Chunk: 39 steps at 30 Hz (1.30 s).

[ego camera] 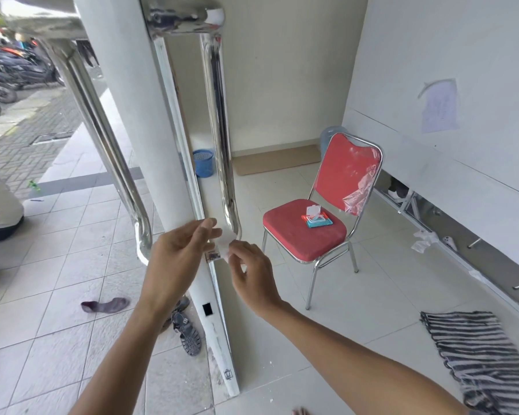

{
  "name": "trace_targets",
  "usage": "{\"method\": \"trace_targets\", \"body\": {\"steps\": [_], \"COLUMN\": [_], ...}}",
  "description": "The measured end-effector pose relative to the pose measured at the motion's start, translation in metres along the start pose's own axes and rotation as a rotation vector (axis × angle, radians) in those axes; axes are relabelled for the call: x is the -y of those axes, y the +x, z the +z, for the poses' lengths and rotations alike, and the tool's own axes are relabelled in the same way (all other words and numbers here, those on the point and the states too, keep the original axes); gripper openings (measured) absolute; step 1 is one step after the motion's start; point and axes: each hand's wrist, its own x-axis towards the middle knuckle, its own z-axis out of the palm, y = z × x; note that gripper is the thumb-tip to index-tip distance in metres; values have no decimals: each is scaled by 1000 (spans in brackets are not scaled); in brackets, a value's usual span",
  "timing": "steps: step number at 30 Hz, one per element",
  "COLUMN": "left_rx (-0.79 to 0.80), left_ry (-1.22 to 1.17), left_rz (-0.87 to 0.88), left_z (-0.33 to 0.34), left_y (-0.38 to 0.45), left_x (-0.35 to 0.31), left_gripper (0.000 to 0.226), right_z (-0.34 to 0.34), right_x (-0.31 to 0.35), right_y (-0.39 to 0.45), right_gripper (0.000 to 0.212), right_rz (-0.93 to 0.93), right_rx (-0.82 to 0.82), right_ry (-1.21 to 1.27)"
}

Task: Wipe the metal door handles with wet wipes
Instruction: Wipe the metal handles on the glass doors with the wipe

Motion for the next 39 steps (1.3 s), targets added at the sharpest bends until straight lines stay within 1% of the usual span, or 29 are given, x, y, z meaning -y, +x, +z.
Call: {"method": "trace_targets", "body": {"steps": [3, 6, 9, 13, 18, 20, 23, 26, 28, 32, 36, 39], "left_rx": [-27, -29, -37, -51, -75, -78, -76, -74, -61, -58, -62, -70], "left_ry": [1, 34, 44, 30, 6, 13, 29, 19, -4, -7, 3, -3], "left_rz": [28, 57, 77, 88, 97, 103, 96, 81, 77, 73, 67, 78], "left_z": [-6, -6, -6, -4, 1, 3, 4, 5, 7, 8, 9, 10], "left_y": [-2, -3, -1, 0, 1, 1, 1, 1, 3, 5, 5, 5], "left_x": [4, 8, 10, 11, 10, 10, 8, 8, 8, 6, 4, 2], "left_gripper": [28, 26, 27, 28, 30, 31, 35, 38, 35, 37, 39, 38], "right_z": [6, 10, 10, 2, -12, -16, -21, -19, -21, -36, -42, -34], "right_x": [8, 10, 8, 1, -10, -12, -8, -7, -10, -22, -33, -31], "right_y": [0, -1, 2, 14, 22, 25, 26, 24, 28, 45, 60, 58], "right_gripper": [27, 34, 23, 12, 22, 22, 19, 26, 31, 21, 21, 19], "right_rz": [-86, -88, -132, -214, -234, -233, -270, -318, -291, -234, -36, -39], "right_rx": [48, 92, 143, 152, 197, 226, 247, 272, 276, 290, 210, 142], "right_ry": [-32, -55, -140, -290, -405, -445, -452, -475, -444, -445, -393, -328]}}
